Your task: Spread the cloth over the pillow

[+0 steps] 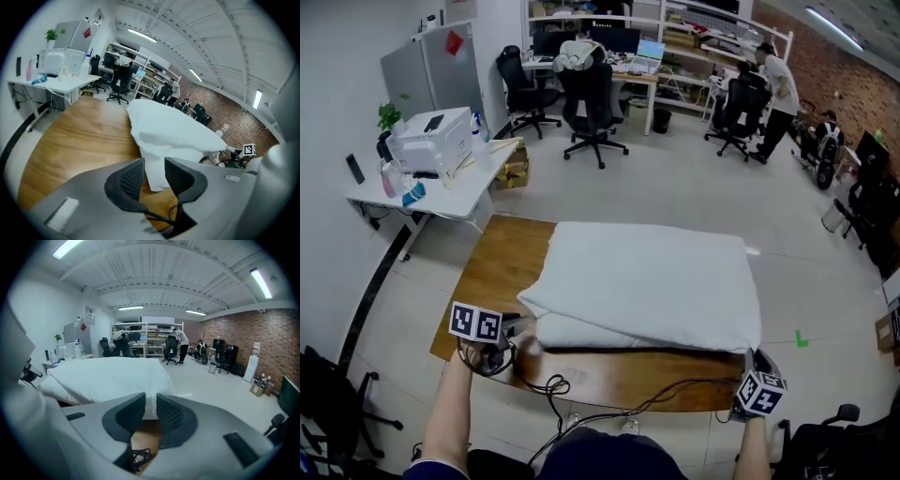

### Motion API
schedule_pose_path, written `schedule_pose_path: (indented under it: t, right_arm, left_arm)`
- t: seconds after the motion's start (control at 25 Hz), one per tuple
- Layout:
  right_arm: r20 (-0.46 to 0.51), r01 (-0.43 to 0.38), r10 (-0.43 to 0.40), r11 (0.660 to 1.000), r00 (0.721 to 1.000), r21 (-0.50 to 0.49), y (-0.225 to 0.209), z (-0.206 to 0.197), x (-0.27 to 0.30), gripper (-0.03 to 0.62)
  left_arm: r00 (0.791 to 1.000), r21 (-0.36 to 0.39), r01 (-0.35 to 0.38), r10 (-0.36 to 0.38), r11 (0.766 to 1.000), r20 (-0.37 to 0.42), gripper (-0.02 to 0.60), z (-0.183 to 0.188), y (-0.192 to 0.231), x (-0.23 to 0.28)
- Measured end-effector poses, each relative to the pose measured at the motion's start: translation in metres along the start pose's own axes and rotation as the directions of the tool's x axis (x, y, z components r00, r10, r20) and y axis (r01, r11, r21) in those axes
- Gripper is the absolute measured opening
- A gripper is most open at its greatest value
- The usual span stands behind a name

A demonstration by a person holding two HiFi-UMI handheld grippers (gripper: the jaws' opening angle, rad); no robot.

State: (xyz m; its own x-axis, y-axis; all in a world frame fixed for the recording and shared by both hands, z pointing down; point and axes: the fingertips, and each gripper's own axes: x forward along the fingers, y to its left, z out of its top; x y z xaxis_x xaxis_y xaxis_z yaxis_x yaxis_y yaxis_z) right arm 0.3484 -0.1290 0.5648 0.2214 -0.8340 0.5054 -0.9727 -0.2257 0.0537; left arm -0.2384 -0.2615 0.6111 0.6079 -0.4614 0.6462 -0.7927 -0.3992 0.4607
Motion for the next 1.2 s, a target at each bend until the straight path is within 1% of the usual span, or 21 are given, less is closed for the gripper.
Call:
schedule_pose_path:
  t: [0.08,0.16,0.24,0.32,0.44,0.6,0.68,0.76,0.84,0.88,1.0,1.04,1.08,1.12,1.16,1.2]
  right_arm:
    - [0.016,0.012,-0.012,1.000,1.000,-0.006,0.002,0.004,-0.009,0.091]
    - [0.030,0.024,-0.024,1.000,0.999,-0.004,0.001,0.008,-0.017,0.091]
    - [0.040,0.030,-0.030,1.000,0.999,0.002,0.000,0.009,-0.023,0.091]
    - [0.042,0.031,-0.031,1.000,0.999,0.003,0.002,0.008,-0.028,0.091]
    - [0.040,0.025,-0.025,1.000,0.999,0.000,0.011,0.007,-0.033,0.091]
    - [0.042,-0.005,0.005,1.000,0.999,-0.013,0.032,0.007,-0.034,0.091]
    - [0.047,-0.026,0.027,0.999,0.999,-0.024,0.042,0.011,-0.035,0.091]
    - [0.055,-0.051,0.053,0.998,0.997,-0.039,0.053,0.016,-0.037,0.091]
    - [0.061,-0.080,0.083,0.995,0.995,-0.053,0.068,0.020,-0.039,0.091]
    - [0.064,-0.095,0.099,0.994,0.993,-0.059,0.075,0.022,-0.039,0.090]
    - [0.072,-0.135,0.140,0.988,0.988,-0.071,0.097,0.029,-0.039,0.089]
    - [0.075,-0.147,0.153,0.986,0.985,-0.077,0.105,0.031,-0.039,0.089]
    - [0.077,-0.162,0.168,0.983,0.983,-0.083,0.112,0.033,-0.039,0.089]
    - [0.079,-0.179,0.186,0.980,0.979,-0.089,0.121,0.034,-0.039,0.089]
    - [0.079,-0.198,0.205,0.976,0.976,-0.095,0.129,0.035,-0.040,0.089]
    - [0.078,-0.218,0.226,0.971,0.971,-0.102,0.138,0.036,-0.040,0.089]
  left_arm:
    - [0.999,-0.018,0.020,-0.019,1.000,0.034,0.141,-0.004,-0.013,0.011]
    - [0.998,-0.018,0.012,-0.011,1.000,0.060,0.141,-0.004,-0.022,0.021]
    - [0.997,0.000,-0.031,0.031,1.000,0.076,0.141,-0.003,-0.025,0.030]
    - [0.992,0.018,-0.095,0.094,0.995,0.086,0.141,-0.002,-0.023,0.037]
    - [0.979,0.038,-0.179,0.175,0.983,0.100,0.141,0.002,-0.018,0.043]
    - [0.959,0.069,-0.264,0.254,0.962,0.124,0.141,0.006,-0.013,0.042]
    - [0.946,0.089,-0.308,0.294,0.947,0.139,0.141,0.007,-0.014,0.041]
    - [0.928,0.104,-0.354,0.335,0.929,0.165,0.141,0.011,-0.017,0.038]
    - [0.911,0.114,-0.388,0.361,0.915,0.201,0.141,0.019,-0.024,0.035]
    - [0.906,0.120,-0.398,0.368,0.910,0.210,0.141,0.022,-0.027,0.036]
    - [0.905,0.129,-0.396,0.362,0.909,0.224,0.140,0.031,-0.033,0.042]
    - [0.902,0.125,-0.400,0.365,0.908,0.233,0.134,0.033,-0.033,0.043]
    - [0.895,0.118,-0.410,0.373,0.905,0.247,0.113,0.036,-0.032,0.041]
    - [0.888,0.110,-0.417,0.379,0.902,0.262,0.033,0.038,-0.031,0.038]
    - [0.886,0.101,-0.415,0.375,0.904,0.274,0.021,0.038,-0.031,0.036]
    - [0.888,0.093,-0.402,0.364,0.911,0.281,0.020,0.036,-0.033,0.034]
